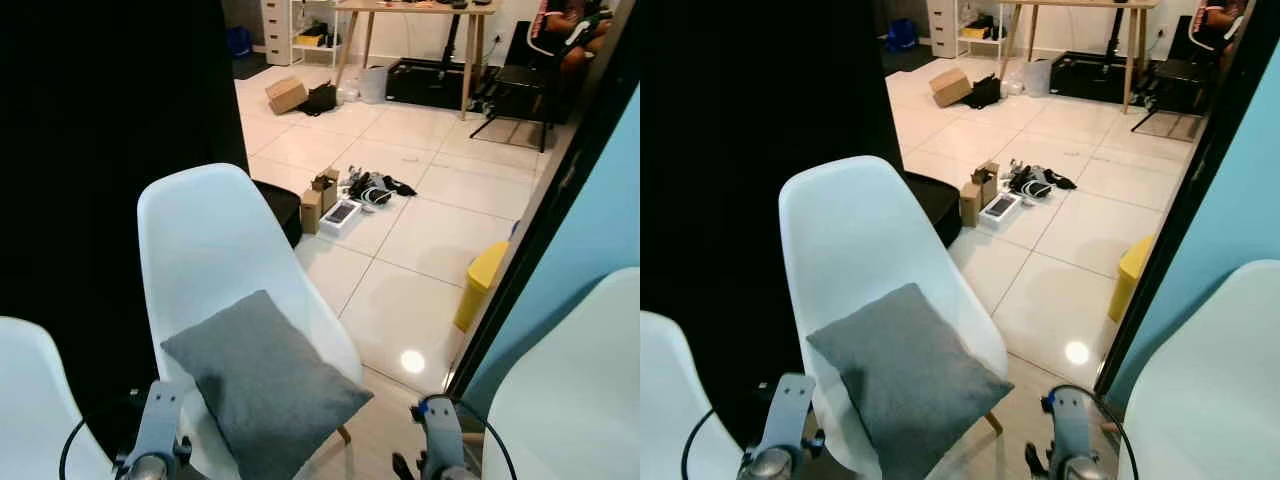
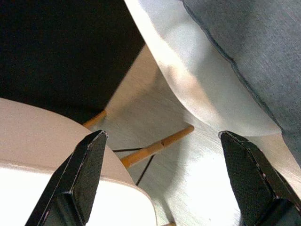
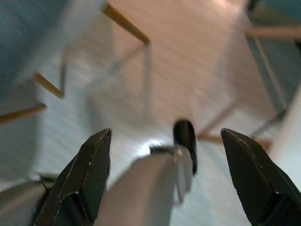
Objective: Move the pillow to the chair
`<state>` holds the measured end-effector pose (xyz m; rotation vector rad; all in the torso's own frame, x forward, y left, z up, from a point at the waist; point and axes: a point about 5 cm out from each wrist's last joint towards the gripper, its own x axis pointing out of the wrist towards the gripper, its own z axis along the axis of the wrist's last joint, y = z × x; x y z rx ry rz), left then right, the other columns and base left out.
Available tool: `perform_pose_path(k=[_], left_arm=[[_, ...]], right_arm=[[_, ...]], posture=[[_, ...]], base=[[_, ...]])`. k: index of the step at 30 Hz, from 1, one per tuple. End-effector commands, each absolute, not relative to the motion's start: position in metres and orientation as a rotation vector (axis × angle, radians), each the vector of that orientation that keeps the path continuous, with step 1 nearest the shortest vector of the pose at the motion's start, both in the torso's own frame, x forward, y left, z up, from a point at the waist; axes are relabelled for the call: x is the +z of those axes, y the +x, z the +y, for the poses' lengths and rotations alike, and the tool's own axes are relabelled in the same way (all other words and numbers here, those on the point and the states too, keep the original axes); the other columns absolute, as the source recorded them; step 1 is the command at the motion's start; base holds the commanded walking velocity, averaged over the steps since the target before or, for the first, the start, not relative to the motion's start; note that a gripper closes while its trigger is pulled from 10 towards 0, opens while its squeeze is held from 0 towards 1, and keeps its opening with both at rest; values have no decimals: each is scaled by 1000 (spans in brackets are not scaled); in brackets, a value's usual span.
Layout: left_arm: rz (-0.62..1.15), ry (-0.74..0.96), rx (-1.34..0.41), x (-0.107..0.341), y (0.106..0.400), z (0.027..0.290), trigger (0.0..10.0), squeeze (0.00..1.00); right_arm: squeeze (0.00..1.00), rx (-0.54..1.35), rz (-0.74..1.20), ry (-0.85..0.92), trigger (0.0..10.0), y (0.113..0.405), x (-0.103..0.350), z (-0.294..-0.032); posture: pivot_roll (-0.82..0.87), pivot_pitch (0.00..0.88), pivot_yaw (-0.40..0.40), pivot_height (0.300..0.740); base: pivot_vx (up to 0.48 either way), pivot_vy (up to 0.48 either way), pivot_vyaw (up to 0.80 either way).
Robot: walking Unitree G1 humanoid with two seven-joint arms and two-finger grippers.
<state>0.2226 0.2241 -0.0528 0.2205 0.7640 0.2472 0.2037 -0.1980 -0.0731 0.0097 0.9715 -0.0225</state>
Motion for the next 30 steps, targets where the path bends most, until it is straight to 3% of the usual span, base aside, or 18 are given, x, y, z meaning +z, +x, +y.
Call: perform_pose_path(k=[1, 5, 14, 19, 26, 30], left_arm=[[822, 188, 261, -62, 209, 225, 10000, 0], [853, 148, 254, -67, 202, 223, 10000, 0], [905, 144, 244, -73, 193, 222, 10000, 0], [943, 154, 237, -78, 182, 221, 10000, 0], [969, 157, 234, -82, 175, 221, 10000, 0], [975, 158, 233, -83, 173, 221, 10000, 0]], right_arm=[[0, -25, 1034, -22, 10000, 191, -80, -200], [0, -17, 1103, -69, 10000, 173, -88, -202], [0, -14, 1120, -113, 10000, 165, -89, -215], [0, -9, 1130, -145, 10000, 161, -90, -220], [0, 24, 1153, -172, 10000, 156, -95, -202], [0, 36, 1159, -166, 10000, 156, -97, -191]], posture=[[-103, 30, 34, 740], [-100, 33, 35, 740], [-101, 35, 42, 740], [-102, 37, 43, 740], [-100, 38, 41, 740], [-100, 38, 41, 740]], base=[[0, 0, 0], [-288, 0, -572], [-423, 0, -760], [-451, 0, 0], [-480, 0, 0], [-480, 0, -731]])
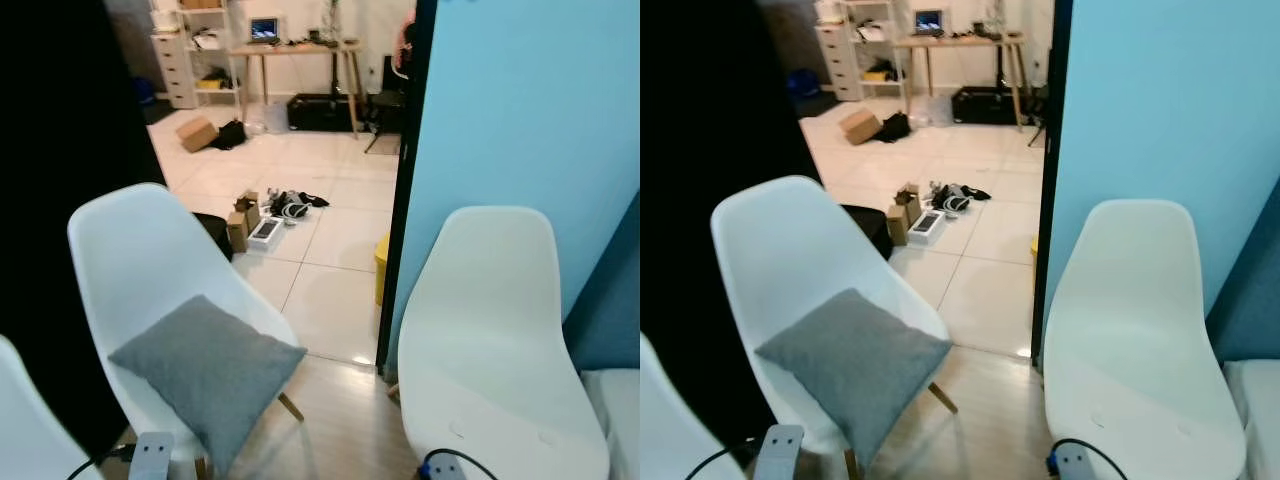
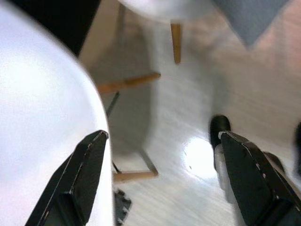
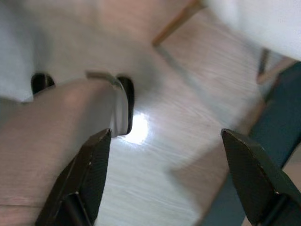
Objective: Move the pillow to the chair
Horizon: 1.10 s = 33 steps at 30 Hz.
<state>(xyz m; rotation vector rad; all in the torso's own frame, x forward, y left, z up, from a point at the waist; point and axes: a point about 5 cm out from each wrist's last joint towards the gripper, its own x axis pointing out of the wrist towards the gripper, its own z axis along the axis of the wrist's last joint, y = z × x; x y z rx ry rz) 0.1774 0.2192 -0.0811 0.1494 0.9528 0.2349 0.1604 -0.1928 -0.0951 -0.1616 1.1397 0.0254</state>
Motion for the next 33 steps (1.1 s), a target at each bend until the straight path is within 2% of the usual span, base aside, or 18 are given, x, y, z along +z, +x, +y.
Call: perform_pose_path(k=[1, 16, 27, 33], left_arm=[[977, 159, 231, -83, 173, 221, 10000, 0], [990, 176, 203, -85, 170, 217, 10000, 0], [1002, 183, 194, -87, 167, 218, 10000, 0], [1003, 190, 187, -87, 166, 219, 10000, 0]], right_arm=[[0, 41, 1159, -162, 10000, 155, -98, -185], [0, 84, 1165, -163, 10000, 151, -102, -148], [0, 78, 1168, -189, 10000, 153, -101, -160], [0, 40, 1097, -179, 10000, 169, -94, -161]], posture=[[-100, 36, 42, 740], [-105, 32, 39, 740], [-110, 31, 36, 740], [-114, 24, 35, 740]], base=[[-480, 0, -731], [-480, 0, -729], [-474, 0, -719], [-142, 0, -719]])
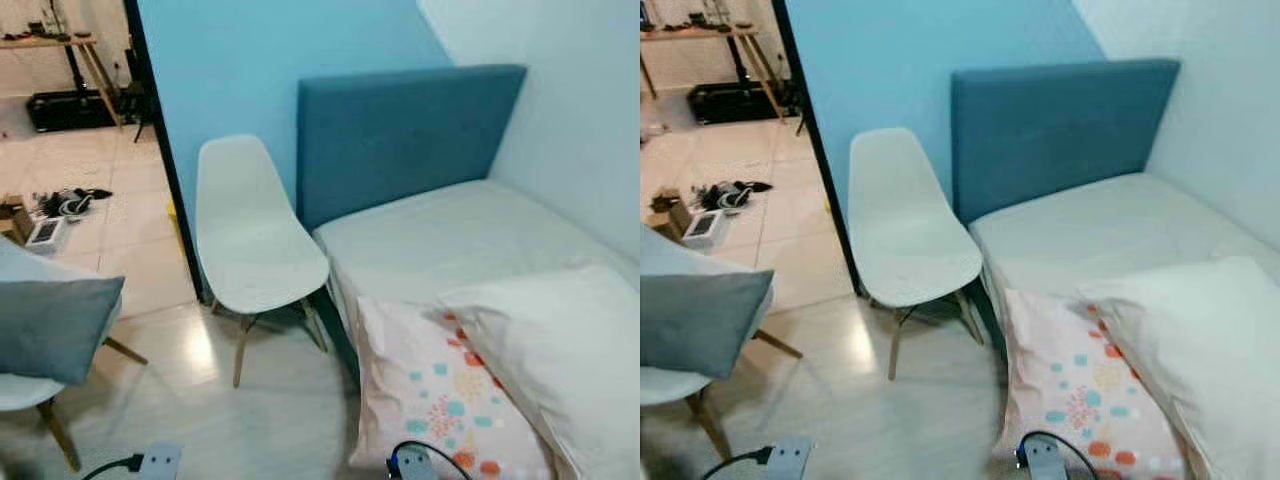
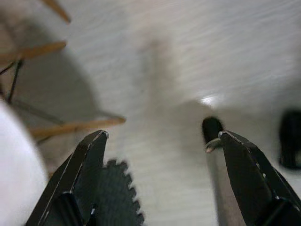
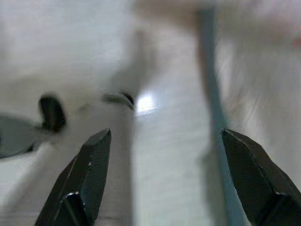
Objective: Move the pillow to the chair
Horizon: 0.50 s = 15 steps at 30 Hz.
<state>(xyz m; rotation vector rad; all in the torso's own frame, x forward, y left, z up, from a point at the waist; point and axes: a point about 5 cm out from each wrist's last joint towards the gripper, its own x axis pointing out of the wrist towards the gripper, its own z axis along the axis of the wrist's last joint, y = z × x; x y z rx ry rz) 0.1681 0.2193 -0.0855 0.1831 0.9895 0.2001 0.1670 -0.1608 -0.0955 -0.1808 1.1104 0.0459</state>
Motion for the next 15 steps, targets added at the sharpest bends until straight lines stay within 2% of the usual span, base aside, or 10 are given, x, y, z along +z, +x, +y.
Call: perform_pose_path(k=[1, 5, 9, 12, 13, 14, 15], left_arm=[[1002, 190, 185, -87, 167, 219, 10000, 0], [996, 189, 177, -86, 167, 218, 10000, 0], [982, 183, 176, -85, 170, 217, 10000, 0], [981, 182, 176, -85, 170, 217, 10000, 0], [957, 155, 188, -83, 174, 216, 10000, 0], [957, 155, 188, -83, 174, 216, 10000, 0], [939, 141, 193, -82, 177, 216, 10000, 0]], right_arm=[[0, 36, 1070, -176, 10000, 176, -91, -160], [0, 32, 999, -178, 10000, 194, -82, -159], [0, 31, 910, -231, 10000, 221, -62, -201], [0, 33, 906, -235, 10000, 222, -61, -203], [0, 73, 853, -279, 10000, 234, -53, -202], [0, 73, 853, -279, 10000, 234, -53, -202], [0, 91, 814, -279, 10000, 243, -47, -199]], posture=[[-119, 15, 37, 740], [-121, 14, 36, 740], [-128, 5, 33, 740], [-128, 5, 33, 740], [-130, 0, 30, 740], [-130, 0, 30, 740], [-128, 0, 27, 740]], base=[[0, 0, -719], [0, 0, -719], [0, 0, -719], [0, 0, -719], [0, 0, -725], [0, 0, -725], [0, 0, 0]])
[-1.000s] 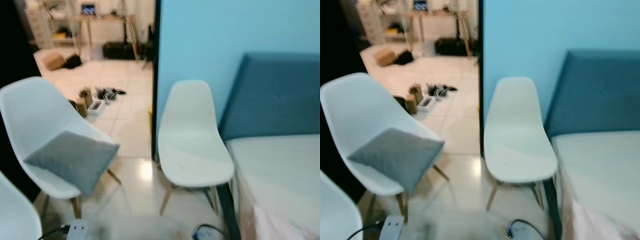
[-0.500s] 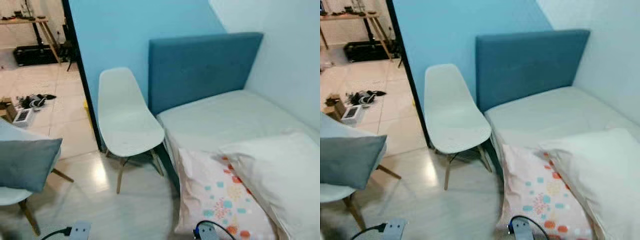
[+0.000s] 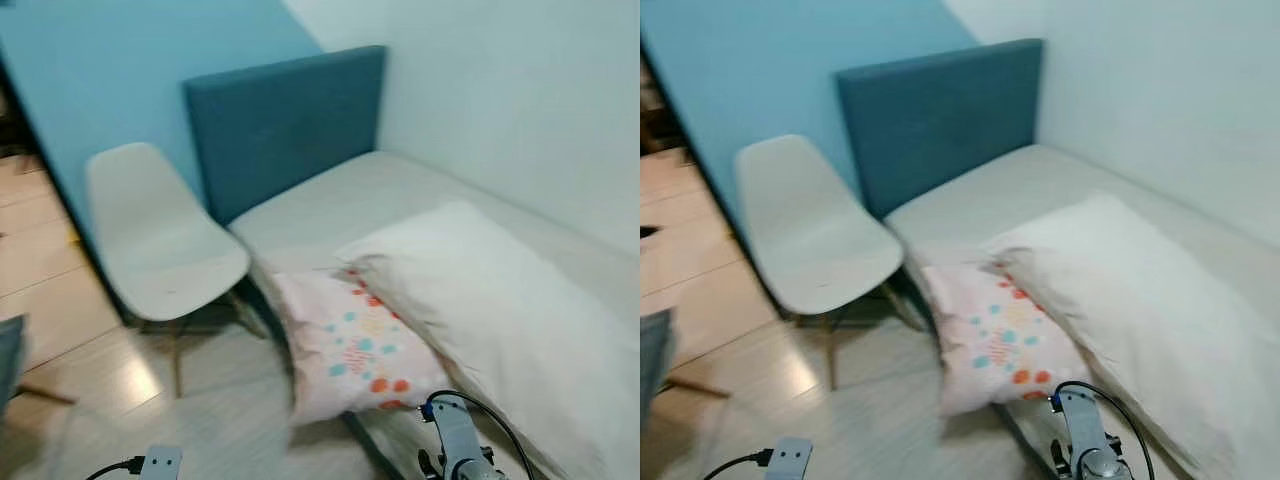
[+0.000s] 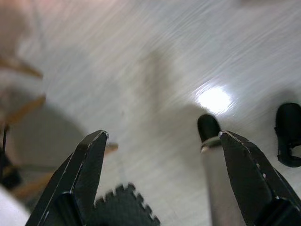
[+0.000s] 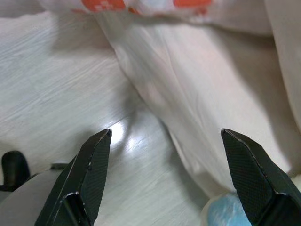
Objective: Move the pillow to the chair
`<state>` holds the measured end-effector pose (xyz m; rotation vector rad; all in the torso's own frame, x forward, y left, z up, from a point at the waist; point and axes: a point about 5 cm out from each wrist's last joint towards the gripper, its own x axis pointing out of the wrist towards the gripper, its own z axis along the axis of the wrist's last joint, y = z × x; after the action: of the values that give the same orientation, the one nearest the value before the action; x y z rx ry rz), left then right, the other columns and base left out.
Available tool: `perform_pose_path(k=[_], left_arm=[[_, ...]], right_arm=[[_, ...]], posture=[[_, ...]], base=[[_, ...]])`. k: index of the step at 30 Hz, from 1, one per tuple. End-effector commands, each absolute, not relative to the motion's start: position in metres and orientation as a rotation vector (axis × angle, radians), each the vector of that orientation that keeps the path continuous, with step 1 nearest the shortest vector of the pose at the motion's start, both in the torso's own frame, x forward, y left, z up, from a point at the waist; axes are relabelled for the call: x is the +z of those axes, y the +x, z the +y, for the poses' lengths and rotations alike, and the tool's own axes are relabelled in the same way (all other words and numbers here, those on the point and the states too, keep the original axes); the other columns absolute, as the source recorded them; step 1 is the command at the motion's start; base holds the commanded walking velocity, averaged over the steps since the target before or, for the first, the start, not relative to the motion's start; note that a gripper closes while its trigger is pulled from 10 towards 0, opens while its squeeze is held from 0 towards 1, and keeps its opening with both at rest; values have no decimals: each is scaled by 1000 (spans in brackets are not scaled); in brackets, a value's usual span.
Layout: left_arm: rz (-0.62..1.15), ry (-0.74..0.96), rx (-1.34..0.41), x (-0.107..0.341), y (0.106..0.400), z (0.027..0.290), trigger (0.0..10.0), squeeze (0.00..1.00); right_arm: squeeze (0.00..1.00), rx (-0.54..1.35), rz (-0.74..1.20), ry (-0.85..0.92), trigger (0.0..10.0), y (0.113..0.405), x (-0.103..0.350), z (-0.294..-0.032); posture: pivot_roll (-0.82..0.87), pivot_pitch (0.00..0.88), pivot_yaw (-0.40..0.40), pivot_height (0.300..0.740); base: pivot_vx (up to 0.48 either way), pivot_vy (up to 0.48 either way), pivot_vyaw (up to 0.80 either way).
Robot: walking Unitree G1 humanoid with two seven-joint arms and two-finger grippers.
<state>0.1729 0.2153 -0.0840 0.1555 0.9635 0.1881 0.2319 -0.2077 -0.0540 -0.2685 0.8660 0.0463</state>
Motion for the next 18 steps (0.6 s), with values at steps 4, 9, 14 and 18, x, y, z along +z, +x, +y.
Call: perform_pose_path(k=[4, 9, 14, 18], left_arm=[[875, 116, 207, -74, 189, 221, 10000, 0], [806, 110, 195, -65, 203, 224, 10000, 0], [789, 121, 181, -63, 206, 223, 10000, 0], [770, 160, 200, -60, 210, 224, 10000, 0]], right_arm=[[0, 152, 643, -305, 10000, 275, -22, -187], [0, 251, 338, -274, 10000, 322, 32, -168], [0, 290, 252, -322, 10000, 335, 51, -162], [0, 348, 197, -440, 10000, 344, 65, -151]], posture=[[-126, 0, 27, 740], [-133, 15, 32, 740], [-138, 18, 34, 740], [-138, 22, 30, 740]], base=[[0, 0, 0], [0, 0, 0], [0, 0, 0], [419, 0, 0]])
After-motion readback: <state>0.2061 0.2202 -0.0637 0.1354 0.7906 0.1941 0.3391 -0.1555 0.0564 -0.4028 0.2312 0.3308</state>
